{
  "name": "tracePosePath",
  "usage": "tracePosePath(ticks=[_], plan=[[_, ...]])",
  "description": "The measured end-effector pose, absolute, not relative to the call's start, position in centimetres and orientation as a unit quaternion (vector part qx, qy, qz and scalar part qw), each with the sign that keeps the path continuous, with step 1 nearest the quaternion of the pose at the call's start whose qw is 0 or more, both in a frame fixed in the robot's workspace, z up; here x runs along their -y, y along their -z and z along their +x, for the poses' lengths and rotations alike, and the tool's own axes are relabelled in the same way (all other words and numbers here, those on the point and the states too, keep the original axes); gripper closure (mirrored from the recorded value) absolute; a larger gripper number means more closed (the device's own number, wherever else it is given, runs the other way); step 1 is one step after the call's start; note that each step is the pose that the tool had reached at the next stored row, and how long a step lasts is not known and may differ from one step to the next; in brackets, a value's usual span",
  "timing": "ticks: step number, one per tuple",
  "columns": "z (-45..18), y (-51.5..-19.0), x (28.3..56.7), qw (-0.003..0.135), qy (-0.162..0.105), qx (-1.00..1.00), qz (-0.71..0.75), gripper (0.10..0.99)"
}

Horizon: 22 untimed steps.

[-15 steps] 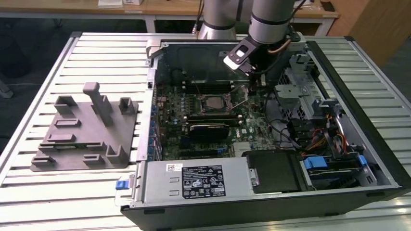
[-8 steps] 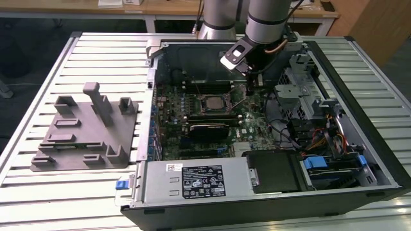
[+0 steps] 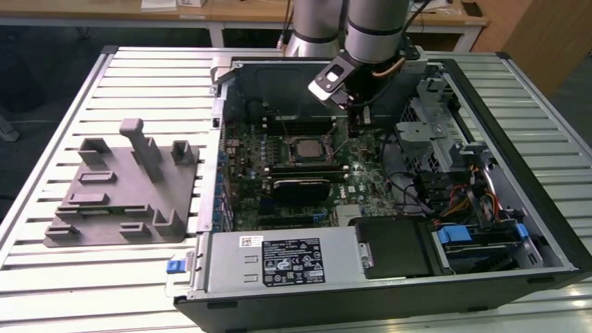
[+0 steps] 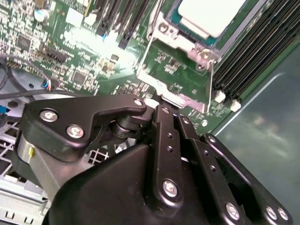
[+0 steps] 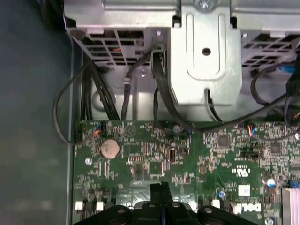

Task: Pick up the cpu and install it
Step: 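Close the cpu cover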

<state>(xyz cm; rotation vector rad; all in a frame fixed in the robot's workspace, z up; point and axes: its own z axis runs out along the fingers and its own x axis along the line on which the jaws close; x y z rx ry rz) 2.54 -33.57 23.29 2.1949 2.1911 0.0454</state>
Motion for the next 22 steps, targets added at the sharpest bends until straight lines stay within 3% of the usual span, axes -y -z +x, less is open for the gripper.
tracePosePath(ticks=[19,22], plan=[[-0.8,-23.3,33.6,0.02,-0.015,-0.705,0.709,0.98],[-0.7,-23.2,33.6,0.007,-0.001,-0.705,0.709,0.98]])
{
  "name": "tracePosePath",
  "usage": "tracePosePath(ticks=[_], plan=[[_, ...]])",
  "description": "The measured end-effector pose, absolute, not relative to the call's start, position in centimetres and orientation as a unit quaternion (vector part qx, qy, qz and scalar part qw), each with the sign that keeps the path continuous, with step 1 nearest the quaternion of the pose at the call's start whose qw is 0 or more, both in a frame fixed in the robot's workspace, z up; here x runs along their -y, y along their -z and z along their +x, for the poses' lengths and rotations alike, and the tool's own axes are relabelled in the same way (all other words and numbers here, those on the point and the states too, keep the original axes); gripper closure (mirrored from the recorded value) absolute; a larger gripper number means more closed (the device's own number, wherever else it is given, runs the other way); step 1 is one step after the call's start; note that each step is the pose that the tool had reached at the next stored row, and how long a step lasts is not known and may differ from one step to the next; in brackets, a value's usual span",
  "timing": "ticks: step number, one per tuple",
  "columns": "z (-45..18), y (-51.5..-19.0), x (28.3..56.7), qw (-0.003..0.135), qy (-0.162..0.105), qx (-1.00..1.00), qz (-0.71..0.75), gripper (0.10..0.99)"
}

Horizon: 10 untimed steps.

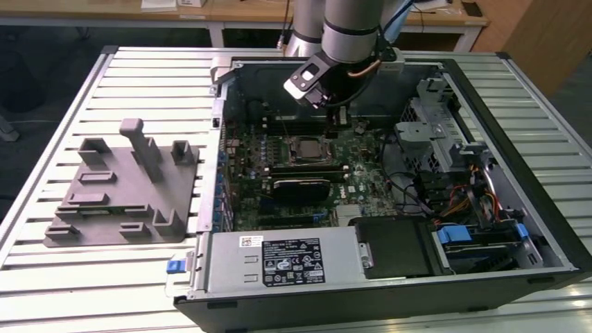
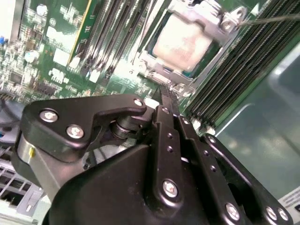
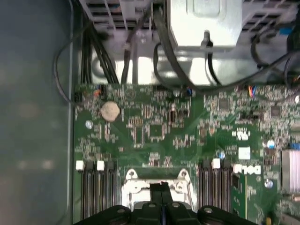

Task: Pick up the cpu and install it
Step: 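Close the cpu cover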

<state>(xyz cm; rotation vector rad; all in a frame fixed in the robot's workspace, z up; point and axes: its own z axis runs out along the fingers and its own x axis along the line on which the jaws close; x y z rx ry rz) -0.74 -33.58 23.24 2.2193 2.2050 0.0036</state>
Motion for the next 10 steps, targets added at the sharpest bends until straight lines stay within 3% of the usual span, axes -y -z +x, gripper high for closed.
tracePosePath(ticks=[2,10], plan=[[-0.69,-23.22,33.57,-0.003,0.009,-0.705,0.709,0.98],[-0.92,-22.94,33.69,-0.004,0.007,-0.705,0.709,0.98]])
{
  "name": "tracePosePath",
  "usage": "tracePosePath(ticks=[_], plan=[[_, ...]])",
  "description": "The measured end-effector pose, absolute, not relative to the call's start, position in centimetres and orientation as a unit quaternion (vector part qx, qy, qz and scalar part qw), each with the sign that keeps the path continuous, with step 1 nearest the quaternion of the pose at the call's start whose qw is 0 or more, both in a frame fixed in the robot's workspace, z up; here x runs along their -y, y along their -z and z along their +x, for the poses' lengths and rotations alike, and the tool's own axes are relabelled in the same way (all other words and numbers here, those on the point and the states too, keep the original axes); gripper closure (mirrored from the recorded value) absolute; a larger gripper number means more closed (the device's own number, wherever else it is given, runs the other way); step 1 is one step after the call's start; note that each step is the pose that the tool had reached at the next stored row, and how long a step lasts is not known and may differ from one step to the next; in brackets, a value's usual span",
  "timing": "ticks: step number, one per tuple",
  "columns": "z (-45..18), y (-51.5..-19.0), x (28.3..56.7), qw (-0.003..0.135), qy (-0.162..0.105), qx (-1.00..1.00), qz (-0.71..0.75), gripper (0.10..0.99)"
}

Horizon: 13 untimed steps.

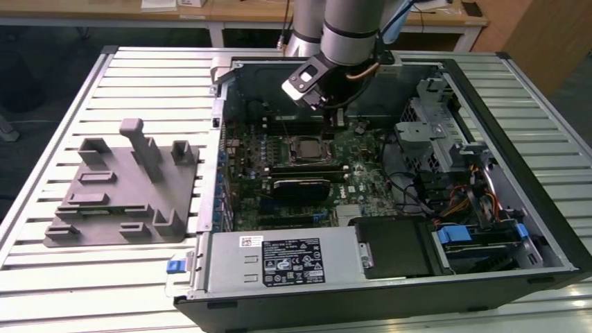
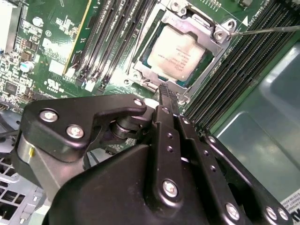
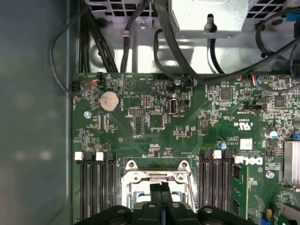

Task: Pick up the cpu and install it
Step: 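Close the cpu cover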

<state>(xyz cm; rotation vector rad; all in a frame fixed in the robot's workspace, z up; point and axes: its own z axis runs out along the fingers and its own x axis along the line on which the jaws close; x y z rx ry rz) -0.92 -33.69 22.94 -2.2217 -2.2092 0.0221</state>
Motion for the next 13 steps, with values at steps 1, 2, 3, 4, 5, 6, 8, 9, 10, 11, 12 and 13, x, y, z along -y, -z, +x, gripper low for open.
tracePosePath(ticks=[1,2,3,4,5,6,8,9,10,11,12,13], plan=[[-1.0,-22.9,33.8,0.004,-0.006,0.705,-0.709,0.98],[-1.1,-22.8,33.8,0.004,-0.006,0.705,-0.709,0.98],[-1.2,-22.7,33.9,0.004,-0.005,0.706,-0.708,0.98],[-1.3,-22.6,34.0,0.004,-0.004,0.706,-0.708,0.98],[-1.5,-22.5,34.0,0.004,-0.003,0.706,-0.708,0.98],[-1.7,-22.5,34.1,0.003,-0.002,0.706,-0.708,0.98],[-2.4,-22.4,34.1,0.002,-0.001,0.706,-0.708,0.98],[-2.7,-22.4,34.1,0.002,-0.001,0.706,-0.708,0.98],[-3.1,-22.4,34.1,0.002,-0.001,0.706,-0.708,0.98],[-3.3,-22.3,34.1,0.002,-0.001,0.706,-0.708,0.98],[-3.5,-22.3,34.1,0.002,-0.001,0.706,-0.708,0.98],[-3.6,-22.2,34.1,0.002,-0.001,0.706,-0.708,0.98]])
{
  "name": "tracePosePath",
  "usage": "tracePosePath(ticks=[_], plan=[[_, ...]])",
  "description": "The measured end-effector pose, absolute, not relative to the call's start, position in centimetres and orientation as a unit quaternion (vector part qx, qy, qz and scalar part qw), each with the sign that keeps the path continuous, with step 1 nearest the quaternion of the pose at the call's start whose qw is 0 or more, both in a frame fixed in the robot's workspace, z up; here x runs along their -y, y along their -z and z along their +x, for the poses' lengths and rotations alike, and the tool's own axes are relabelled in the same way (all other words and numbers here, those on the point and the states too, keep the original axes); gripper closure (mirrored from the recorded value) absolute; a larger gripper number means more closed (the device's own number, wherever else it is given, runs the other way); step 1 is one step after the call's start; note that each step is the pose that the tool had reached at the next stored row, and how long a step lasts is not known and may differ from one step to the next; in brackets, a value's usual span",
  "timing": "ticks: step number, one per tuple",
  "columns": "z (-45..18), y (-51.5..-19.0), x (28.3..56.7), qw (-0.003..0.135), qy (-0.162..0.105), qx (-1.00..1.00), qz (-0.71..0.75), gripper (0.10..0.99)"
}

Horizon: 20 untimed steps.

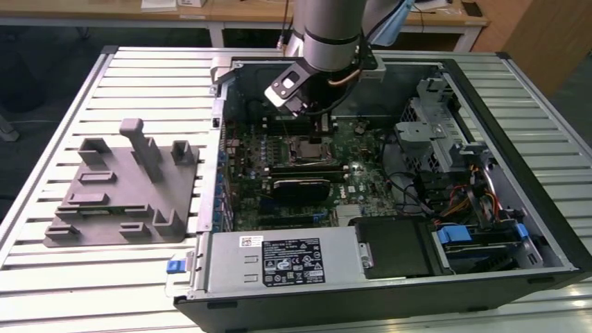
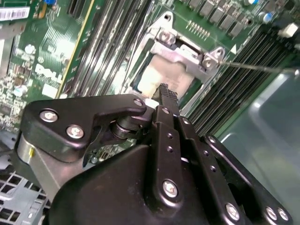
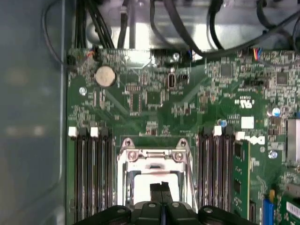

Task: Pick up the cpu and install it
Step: 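Close the cpu cover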

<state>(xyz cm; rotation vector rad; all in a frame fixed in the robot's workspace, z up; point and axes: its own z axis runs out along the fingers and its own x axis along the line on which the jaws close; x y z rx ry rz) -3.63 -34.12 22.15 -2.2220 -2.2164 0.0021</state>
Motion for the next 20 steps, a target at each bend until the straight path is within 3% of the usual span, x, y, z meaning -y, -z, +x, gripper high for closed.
tracePosePath(ticks=[20], plan=[[-4.41,-21.27,34.19,0.002,-0.001,0.737,-0.675,0.98]])
